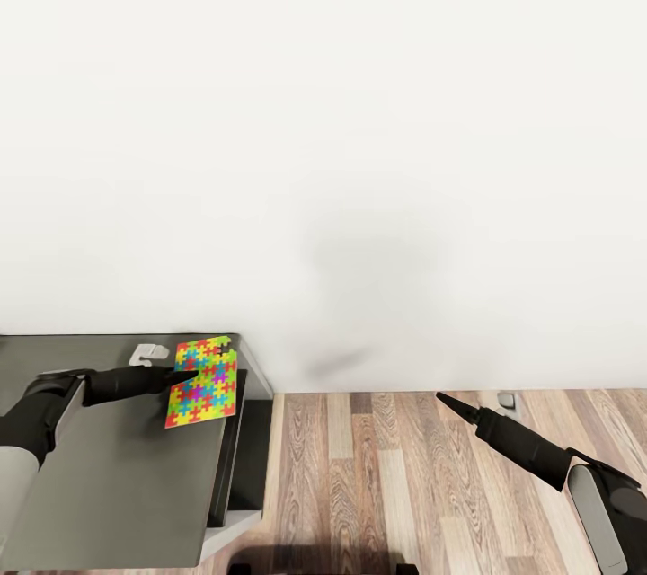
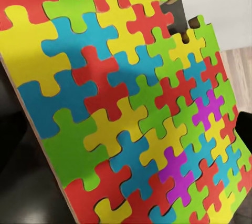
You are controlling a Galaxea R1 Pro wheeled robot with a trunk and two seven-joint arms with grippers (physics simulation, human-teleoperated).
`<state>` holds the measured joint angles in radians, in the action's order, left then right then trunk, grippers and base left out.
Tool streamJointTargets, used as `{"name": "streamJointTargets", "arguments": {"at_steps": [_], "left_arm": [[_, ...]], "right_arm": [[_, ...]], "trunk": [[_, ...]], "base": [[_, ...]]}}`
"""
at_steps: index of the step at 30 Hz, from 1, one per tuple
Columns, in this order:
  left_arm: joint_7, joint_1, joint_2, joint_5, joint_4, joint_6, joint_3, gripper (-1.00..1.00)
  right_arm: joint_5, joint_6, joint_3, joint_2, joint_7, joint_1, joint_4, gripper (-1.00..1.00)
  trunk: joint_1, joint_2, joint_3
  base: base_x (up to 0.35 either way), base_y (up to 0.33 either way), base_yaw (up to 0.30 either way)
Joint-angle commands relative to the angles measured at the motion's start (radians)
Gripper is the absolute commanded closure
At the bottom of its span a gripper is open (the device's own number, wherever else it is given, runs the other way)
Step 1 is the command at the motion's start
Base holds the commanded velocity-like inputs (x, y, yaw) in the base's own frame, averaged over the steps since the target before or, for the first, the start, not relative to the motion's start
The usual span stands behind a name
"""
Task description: Put all the toys in the child's room - the three board games (two on the bed and one on the table), the two jigsaw puzzles on the table, and the tennis ball on the table - inside the toy box on the table in the child's room.
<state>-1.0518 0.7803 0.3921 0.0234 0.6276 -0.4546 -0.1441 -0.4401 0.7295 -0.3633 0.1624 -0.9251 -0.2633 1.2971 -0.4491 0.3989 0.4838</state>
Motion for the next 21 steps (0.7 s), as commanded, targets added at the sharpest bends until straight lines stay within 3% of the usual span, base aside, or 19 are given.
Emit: {"name": "streamJointTargets", "arguments": {"at_steps": [1,21], "left_arm": [[-0.003,-0.001,-0.002,0.01,-0.009,-0.007,-0.002,-1.0],[-0.045,-0.001,-0.002,0.015,-0.009,0.019,-0.002,-1.0]], "right_arm": [[-0.003,0.006,-0.001,0.0,-0.001,-0.001,0.0,-1.0],[-0.003,0.005,-0.001,0.0,-0.001,-0.001,0.0,-1.0]], "trunk": [[-0.001,0.001,0.002],[-0.001,0.001,0.002]], "base": [[0.0,0.0,0.0],[0.0,0.0,0.0]]}}
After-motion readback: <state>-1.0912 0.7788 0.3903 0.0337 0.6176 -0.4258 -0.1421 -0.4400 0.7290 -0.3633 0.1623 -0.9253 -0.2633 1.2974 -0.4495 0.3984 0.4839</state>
